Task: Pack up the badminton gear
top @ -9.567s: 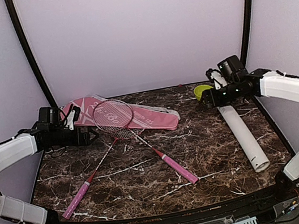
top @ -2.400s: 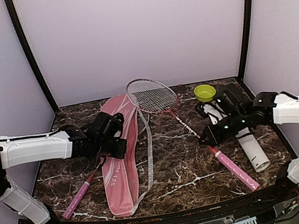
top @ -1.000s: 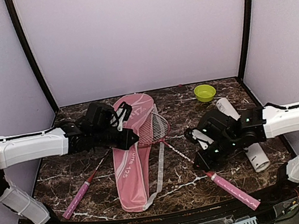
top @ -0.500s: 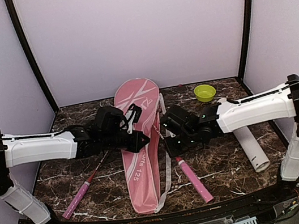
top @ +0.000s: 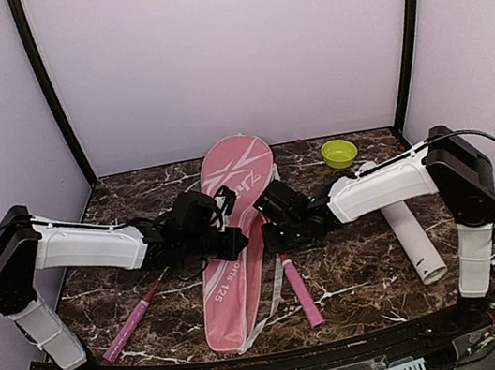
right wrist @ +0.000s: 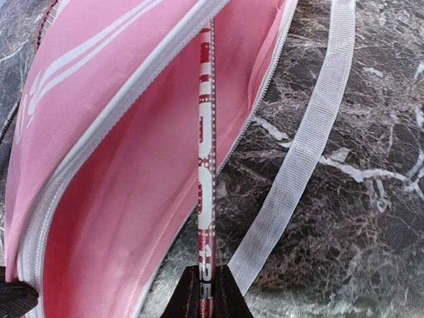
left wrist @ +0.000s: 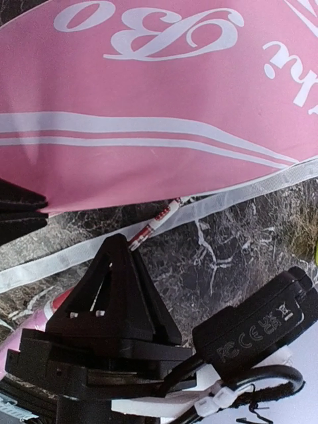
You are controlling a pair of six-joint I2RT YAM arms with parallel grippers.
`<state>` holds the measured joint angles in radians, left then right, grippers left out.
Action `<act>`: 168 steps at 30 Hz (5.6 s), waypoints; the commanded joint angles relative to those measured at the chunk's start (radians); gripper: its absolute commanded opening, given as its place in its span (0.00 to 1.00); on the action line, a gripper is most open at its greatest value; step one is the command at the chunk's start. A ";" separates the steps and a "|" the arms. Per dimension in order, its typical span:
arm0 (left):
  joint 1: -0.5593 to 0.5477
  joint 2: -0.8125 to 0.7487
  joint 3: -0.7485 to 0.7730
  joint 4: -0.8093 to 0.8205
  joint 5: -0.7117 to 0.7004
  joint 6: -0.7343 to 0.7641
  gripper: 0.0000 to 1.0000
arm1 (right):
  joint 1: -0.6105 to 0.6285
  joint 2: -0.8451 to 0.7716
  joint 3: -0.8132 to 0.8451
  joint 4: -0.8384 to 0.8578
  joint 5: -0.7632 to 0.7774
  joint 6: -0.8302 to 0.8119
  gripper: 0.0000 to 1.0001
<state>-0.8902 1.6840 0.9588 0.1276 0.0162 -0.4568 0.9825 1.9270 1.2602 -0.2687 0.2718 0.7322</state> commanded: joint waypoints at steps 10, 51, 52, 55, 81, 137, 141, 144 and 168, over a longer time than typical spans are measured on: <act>0.004 0.097 0.094 -0.063 -0.070 -0.011 0.24 | -0.037 -0.004 -0.074 0.160 -0.106 -0.076 0.35; -0.364 0.007 0.044 -0.608 -0.263 -0.421 0.48 | 0.141 -0.497 -0.663 0.260 -0.497 0.165 0.47; -0.364 0.011 0.044 -0.606 -0.262 -0.417 0.47 | 0.143 -0.485 -0.659 0.262 -0.501 0.166 0.47; -0.365 0.027 0.051 -0.606 -0.261 -0.402 0.43 | 0.145 -0.452 -0.655 0.273 -0.511 0.173 0.46; -0.365 -0.002 0.021 -0.336 -0.202 -0.351 0.00 | 0.139 -0.504 -0.581 0.298 -0.512 0.289 0.10; -0.368 -0.084 -0.056 -0.106 -0.126 -0.377 0.00 | 0.012 -0.119 -0.272 0.480 -0.597 0.224 0.06; -0.367 -0.089 -0.071 -0.076 -0.112 -0.390 0.00 | 0.009 -0.109 -0.287 0.537 -0.599 0.220 0.07; -0.367 -0.079 -0.075 -0.064 -0.094 -0.401 0.00 | 0.007 -0.121 -0.315 0.626 -0.609 0.224 0.09; -0.334 -0.073 0.009 -0.356 -0.297 -0.607 0.17 | -0.014 -0.319 -0.387 0.289 -0.372 -0.010 0.57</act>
<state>-1.2266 1.6386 0.9115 -0.1528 -0.2371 -1.0405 0.9798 1.5837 0.8265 0.0933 -0.1791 0.8013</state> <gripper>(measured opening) 0.136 0.589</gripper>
